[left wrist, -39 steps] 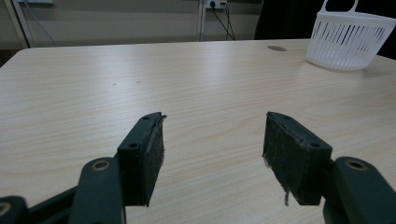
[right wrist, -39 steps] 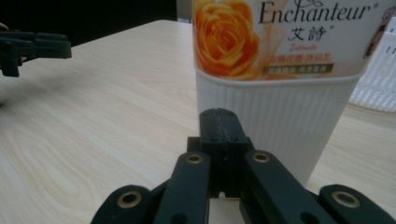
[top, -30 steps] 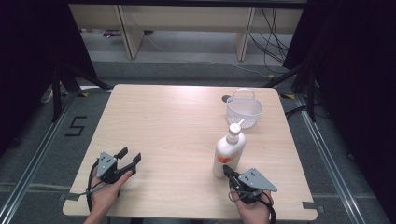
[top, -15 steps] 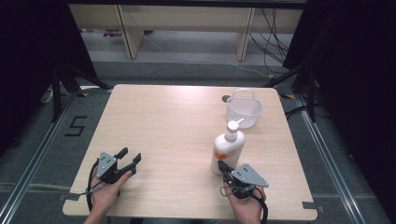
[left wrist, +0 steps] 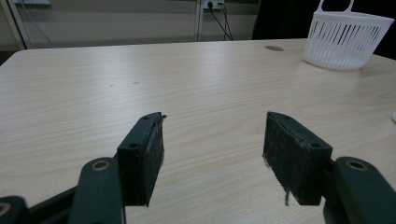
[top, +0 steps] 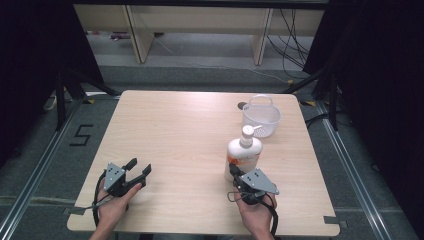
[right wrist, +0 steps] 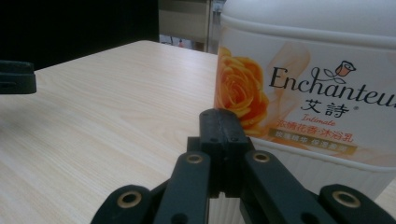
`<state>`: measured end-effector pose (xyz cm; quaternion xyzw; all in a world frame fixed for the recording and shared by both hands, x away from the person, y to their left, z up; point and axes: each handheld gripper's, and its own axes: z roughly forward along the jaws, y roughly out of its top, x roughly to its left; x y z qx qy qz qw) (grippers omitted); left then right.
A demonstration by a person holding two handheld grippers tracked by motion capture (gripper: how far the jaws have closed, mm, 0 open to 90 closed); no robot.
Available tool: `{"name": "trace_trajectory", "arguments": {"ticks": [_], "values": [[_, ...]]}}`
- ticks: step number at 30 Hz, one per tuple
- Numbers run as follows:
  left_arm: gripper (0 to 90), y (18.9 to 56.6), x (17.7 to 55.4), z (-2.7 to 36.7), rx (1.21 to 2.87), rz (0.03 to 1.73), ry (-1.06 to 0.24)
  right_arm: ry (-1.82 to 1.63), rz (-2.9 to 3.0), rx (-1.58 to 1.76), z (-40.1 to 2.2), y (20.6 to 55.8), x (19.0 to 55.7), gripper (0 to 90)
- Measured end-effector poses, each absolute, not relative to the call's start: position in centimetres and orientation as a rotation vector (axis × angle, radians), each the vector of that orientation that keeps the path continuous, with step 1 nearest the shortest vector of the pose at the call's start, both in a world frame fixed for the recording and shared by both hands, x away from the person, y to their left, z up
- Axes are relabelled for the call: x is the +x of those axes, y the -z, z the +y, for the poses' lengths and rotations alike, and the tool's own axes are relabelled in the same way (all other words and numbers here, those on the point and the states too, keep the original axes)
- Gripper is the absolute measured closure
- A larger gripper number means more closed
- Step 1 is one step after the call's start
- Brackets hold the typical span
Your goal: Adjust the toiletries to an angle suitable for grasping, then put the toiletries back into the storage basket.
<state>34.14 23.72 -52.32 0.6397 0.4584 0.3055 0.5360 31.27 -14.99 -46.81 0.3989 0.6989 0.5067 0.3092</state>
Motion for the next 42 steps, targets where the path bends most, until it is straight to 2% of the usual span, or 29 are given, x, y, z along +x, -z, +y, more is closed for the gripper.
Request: {"name": "trace_trajectory", "arguments": {"ticks": [19,29,42], "values": [[37.5,52.4,34.4,23.6,1.512,1.087,-0.722,-1.349,1.827,1.063,-14.5,46.8,31.7,89.2],[37.5,52.3,34.5,23.6,1.521,1.104,-0.722,-1.384,1.684,1.072,-16.2,44.1,29.0,69.2],[37.4,52.3,34.4,23.6,1.511,1.097,-0.734,-1.361,1.543,1.135,-18.5,42.5,28.4,58.3]]}}
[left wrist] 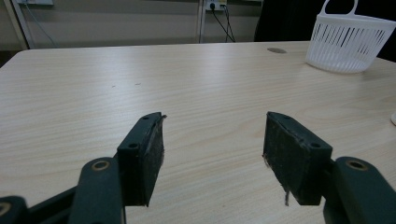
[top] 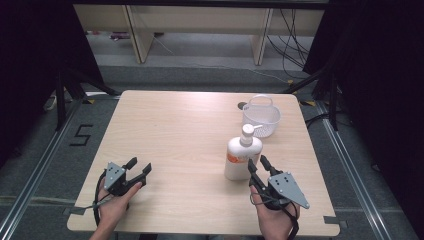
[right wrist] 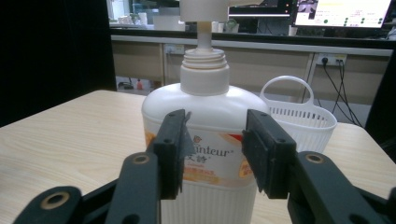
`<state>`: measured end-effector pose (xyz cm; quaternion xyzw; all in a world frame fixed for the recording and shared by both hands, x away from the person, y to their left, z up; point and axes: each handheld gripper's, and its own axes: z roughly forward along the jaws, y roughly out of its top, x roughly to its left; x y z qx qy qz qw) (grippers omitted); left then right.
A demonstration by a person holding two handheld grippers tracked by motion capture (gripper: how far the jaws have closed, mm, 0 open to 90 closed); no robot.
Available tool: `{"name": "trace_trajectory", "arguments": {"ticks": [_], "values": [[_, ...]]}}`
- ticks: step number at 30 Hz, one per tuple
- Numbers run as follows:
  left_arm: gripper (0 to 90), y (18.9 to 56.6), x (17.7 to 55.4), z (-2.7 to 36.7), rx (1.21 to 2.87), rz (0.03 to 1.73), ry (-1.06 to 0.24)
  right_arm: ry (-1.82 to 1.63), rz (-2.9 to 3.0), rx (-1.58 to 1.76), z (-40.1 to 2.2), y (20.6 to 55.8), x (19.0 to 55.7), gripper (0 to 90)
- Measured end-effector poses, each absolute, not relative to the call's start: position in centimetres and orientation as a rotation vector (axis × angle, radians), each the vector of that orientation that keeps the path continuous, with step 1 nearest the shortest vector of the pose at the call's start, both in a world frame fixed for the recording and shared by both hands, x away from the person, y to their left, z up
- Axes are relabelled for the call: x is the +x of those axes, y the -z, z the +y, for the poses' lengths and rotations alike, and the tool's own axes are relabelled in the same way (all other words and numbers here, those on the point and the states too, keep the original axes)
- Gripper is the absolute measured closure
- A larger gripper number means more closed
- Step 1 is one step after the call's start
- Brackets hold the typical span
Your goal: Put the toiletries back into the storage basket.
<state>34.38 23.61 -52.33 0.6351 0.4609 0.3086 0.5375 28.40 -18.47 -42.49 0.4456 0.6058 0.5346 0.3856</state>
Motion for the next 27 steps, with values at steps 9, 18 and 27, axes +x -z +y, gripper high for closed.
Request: {"name": "trace_trajectory", "arguments": {"ticks": [9,18,27], "values": [[37.4,52.3,34.4,23.6,1.511,1.101,-0.737,-1.351,1.511,1.1,-18.6,41.6,28.9,52.1],[37.1,52.4,34.3,23.7,1.491,1.104,-0.734,-1.306,1.503,1.061,-17.0,40.4,29.8,47.0],[37.0,52.3,34.3,23.7,1.497,1.105,-0.732,-1.286,1.482,1.054,-16.3,39.9,31.2,50.4]]}}
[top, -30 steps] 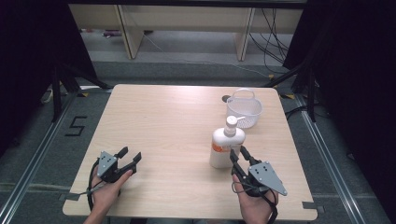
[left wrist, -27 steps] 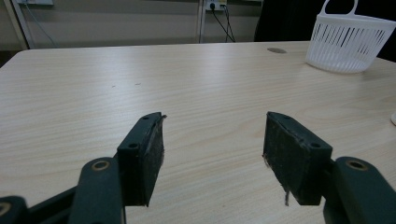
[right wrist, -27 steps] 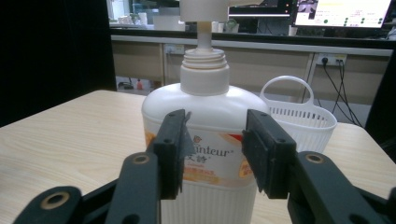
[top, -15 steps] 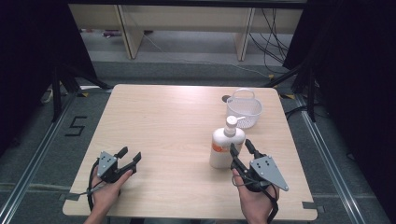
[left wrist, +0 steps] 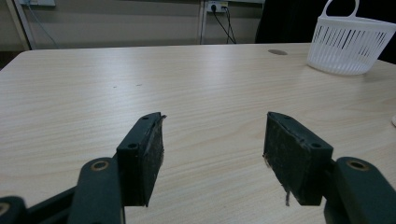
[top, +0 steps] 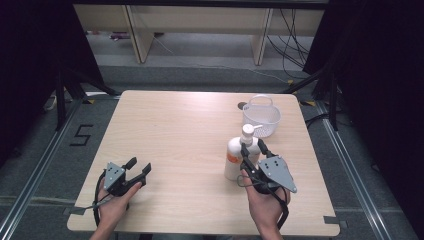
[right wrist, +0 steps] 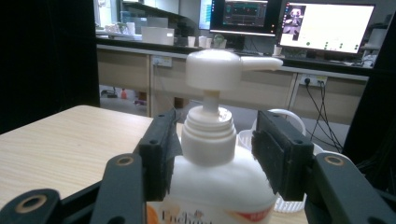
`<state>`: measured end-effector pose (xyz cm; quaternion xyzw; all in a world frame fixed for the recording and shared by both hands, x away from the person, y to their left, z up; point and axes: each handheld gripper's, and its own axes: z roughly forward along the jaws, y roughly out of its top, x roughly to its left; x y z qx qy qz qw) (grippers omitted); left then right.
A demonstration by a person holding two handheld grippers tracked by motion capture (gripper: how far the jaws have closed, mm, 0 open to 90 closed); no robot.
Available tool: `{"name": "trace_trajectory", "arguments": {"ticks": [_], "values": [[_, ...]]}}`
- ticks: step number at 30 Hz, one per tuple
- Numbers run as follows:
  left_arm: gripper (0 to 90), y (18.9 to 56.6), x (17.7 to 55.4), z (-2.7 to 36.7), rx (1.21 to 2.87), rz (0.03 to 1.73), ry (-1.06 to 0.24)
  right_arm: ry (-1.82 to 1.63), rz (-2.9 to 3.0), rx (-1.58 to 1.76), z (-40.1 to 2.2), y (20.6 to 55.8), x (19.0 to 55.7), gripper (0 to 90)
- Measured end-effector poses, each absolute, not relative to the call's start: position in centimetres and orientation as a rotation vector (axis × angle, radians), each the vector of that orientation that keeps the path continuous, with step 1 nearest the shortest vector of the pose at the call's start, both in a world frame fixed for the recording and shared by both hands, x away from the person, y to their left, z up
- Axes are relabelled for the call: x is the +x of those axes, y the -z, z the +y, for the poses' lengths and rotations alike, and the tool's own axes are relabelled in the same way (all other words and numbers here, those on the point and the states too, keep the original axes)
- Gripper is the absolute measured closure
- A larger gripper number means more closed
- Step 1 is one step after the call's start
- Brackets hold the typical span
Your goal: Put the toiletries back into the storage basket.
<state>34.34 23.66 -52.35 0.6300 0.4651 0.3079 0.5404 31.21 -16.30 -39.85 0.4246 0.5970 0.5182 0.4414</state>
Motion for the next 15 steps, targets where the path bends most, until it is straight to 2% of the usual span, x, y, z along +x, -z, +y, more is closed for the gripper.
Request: {"name": "trace_trajectory", "arguments": {"ticks": [15], "values": [[37.0,52.3,34.3,23.7,1.502,1.096,-0.737,-1.277,1.477,1.095,-14.9,38.9,33.2,51.6]]}}
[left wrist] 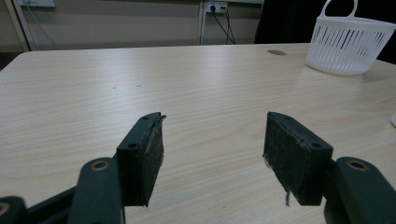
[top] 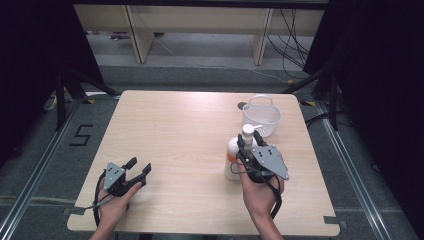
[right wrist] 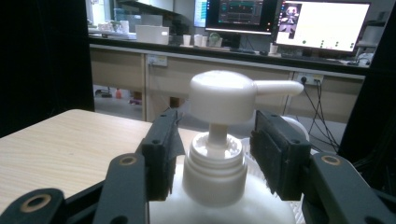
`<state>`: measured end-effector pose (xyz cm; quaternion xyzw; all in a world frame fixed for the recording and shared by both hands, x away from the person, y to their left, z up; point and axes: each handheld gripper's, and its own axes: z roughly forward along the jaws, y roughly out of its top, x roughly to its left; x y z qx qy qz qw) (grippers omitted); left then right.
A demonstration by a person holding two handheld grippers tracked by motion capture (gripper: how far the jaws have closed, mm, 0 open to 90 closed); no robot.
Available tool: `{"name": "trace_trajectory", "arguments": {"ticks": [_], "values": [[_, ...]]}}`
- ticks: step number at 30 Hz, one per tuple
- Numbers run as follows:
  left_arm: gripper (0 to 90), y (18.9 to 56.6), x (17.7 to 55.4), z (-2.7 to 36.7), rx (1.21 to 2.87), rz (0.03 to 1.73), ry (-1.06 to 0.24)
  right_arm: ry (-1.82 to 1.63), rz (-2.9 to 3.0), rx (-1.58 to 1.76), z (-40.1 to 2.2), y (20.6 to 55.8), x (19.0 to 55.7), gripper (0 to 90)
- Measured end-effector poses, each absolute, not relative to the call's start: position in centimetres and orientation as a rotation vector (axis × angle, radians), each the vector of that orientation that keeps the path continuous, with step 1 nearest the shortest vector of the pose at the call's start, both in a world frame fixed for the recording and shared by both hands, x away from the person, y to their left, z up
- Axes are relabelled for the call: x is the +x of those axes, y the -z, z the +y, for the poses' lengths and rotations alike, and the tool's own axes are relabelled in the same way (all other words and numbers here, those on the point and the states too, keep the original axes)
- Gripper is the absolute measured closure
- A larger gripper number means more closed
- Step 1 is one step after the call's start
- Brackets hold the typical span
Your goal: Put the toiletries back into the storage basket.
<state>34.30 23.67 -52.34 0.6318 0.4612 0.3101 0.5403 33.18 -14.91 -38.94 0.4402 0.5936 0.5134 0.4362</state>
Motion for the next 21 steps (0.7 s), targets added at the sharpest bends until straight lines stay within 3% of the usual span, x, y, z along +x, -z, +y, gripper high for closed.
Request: {"name": "trace_trajectory", "arguments": {"ticks": [21], "values": [[37.1,52.36,34.29,23.74,1.497,1.093,-0.731,-1.262,1.443,1.126,-14.59,38.35,33.96,59.3]]}}
